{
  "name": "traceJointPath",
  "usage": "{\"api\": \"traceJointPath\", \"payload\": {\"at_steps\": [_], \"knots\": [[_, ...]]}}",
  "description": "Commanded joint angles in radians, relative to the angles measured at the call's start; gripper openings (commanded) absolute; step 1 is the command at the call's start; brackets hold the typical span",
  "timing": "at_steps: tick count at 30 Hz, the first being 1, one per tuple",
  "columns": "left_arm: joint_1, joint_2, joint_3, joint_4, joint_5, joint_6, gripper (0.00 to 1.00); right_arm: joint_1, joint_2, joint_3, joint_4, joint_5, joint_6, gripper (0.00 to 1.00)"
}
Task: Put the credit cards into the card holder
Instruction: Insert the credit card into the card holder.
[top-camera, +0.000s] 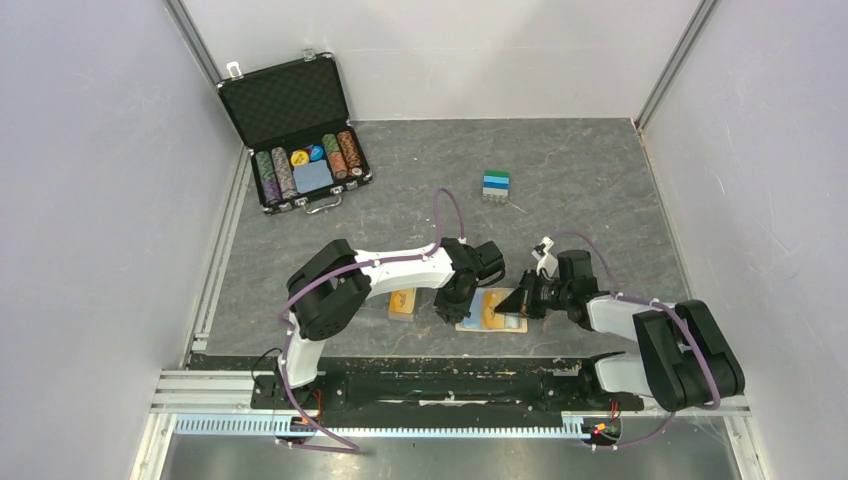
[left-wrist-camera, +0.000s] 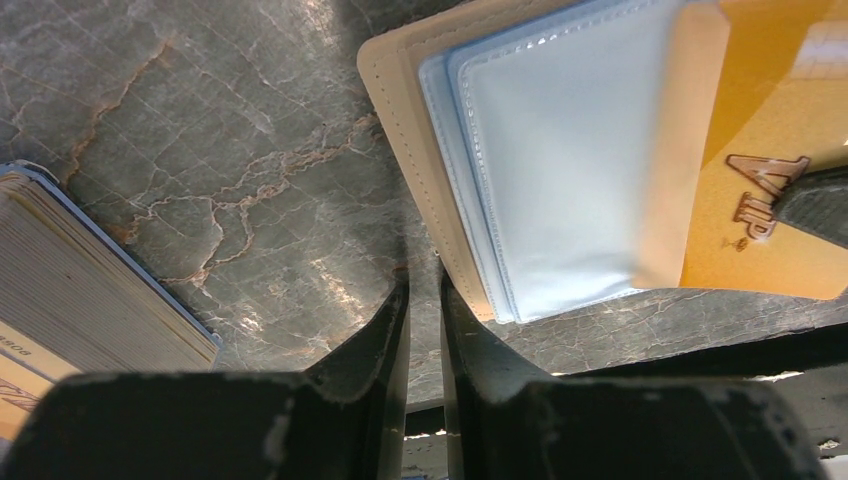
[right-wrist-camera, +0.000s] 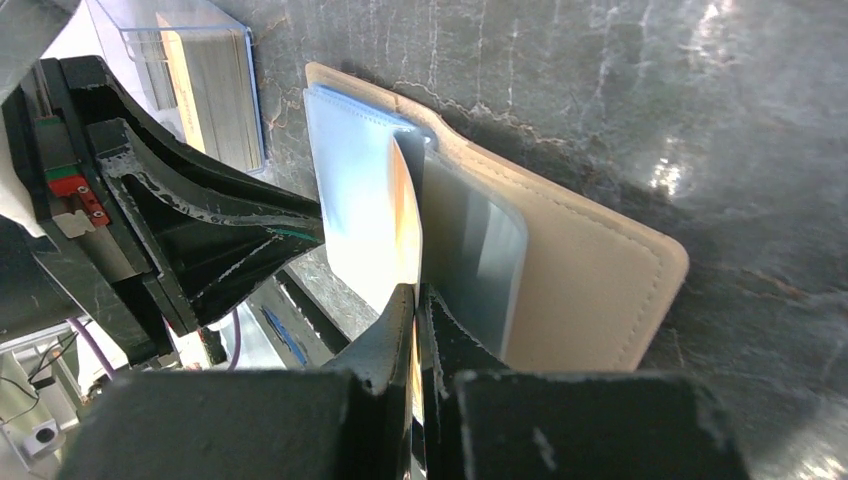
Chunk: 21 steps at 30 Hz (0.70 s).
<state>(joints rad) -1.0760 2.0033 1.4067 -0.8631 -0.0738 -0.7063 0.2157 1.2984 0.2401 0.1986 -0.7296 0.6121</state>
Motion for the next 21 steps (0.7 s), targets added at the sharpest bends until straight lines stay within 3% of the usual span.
{"api": "traceJointPath", "payload": {"at_steps": [1, 9, 16, 21], "knots": [[-0.013, 0.063, 0.0, 0.044, -0.014, 0.037, 0.23, 0.045, 0.057, 0.001, -0.006, 0.018, -0.017, 0.0], [-0.013, 0.064, 0.002, 0.045, -0.011, 0.038, 0.22, 0.107, 0.089, 0.044, 0.004, 0.069, -0.001, 0.03], [-0.013, 0.059, -0.006, 0.044, -0.017, 0.037, 0.22, 0.129, -0.01, 0.141, -0.297, 0.283, -0.135, 0.34], [-0.013, 0.061, -0.002, 0.045, -0.02, 0.031, 0.21, 0.139, -0.054, 0.217, -0.425, 0.355, -0.185, 0.5]]}}
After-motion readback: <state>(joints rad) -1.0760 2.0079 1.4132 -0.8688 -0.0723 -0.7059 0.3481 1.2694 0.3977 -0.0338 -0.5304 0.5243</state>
